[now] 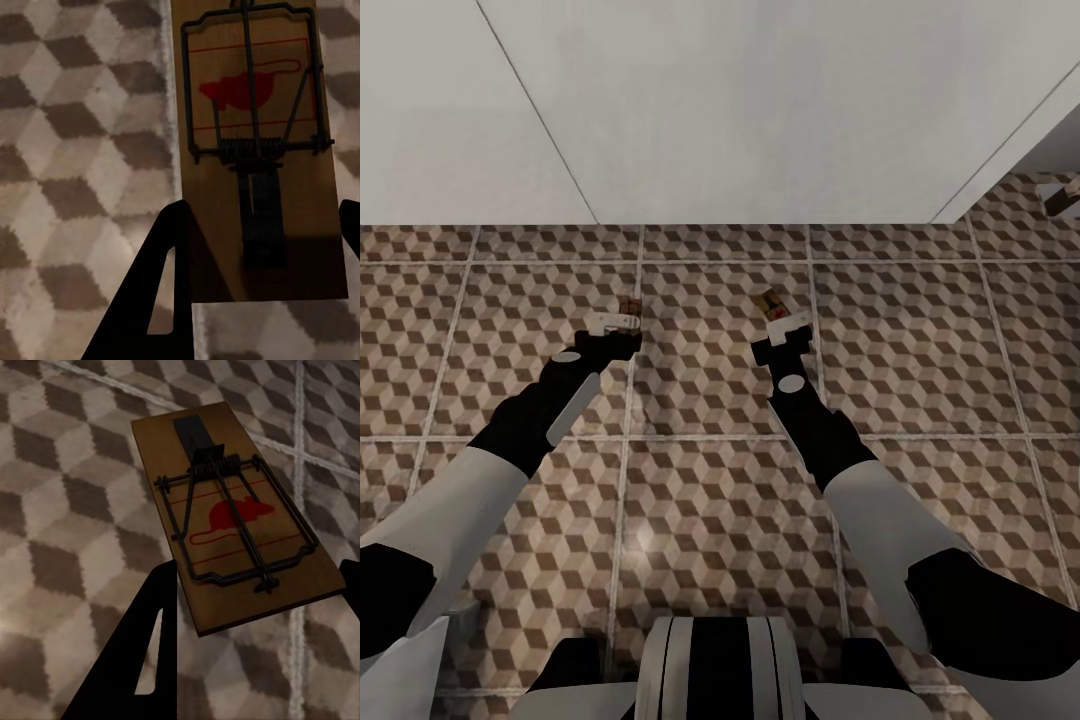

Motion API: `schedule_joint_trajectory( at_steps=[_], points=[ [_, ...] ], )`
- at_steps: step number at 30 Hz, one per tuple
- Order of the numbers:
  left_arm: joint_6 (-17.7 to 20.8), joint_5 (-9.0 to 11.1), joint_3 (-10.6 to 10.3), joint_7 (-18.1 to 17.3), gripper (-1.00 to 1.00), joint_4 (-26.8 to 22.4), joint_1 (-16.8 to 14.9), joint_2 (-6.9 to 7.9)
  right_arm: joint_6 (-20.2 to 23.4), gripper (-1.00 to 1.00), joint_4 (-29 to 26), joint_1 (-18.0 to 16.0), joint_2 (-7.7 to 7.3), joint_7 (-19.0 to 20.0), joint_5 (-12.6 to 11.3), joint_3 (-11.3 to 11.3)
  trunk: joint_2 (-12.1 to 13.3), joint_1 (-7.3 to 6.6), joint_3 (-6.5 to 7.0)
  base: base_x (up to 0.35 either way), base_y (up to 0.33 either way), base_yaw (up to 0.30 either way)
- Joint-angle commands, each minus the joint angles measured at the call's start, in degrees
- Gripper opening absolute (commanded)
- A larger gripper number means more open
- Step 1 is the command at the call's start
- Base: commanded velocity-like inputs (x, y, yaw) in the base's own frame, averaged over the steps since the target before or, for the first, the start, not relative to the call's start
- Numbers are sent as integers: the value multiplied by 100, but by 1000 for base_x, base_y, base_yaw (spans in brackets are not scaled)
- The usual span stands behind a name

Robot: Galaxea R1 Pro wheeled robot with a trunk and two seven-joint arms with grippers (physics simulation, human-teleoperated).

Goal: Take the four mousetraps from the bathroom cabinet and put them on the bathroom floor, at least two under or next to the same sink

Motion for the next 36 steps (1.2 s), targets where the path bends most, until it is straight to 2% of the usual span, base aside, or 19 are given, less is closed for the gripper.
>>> schedule_joint_trajectory(
  at_steps=[1,25,29,36],
  points=[
    [17,54,-29,62,-100,-12,-4,9,53,-100,-4,-3,0,-33,50,15,-1,-1,-3,0,0,0],
    [26,51,-29,71,-100,-32,-4,10,55,-100,-19,-2,0,-45,59,6,-1,-1,-3,0,0,0],
    [26,50,-29,71,-100,-32,-4,10,60,-100,-21,-2,0,-46,59,6,-7,10,-87,0,0,0],
    [26,49,-29,71,-100,-37,-4,10,63,-100,-21,-2,0,-46,59,7,-16,28,-87,0,0,0]
  ],
)
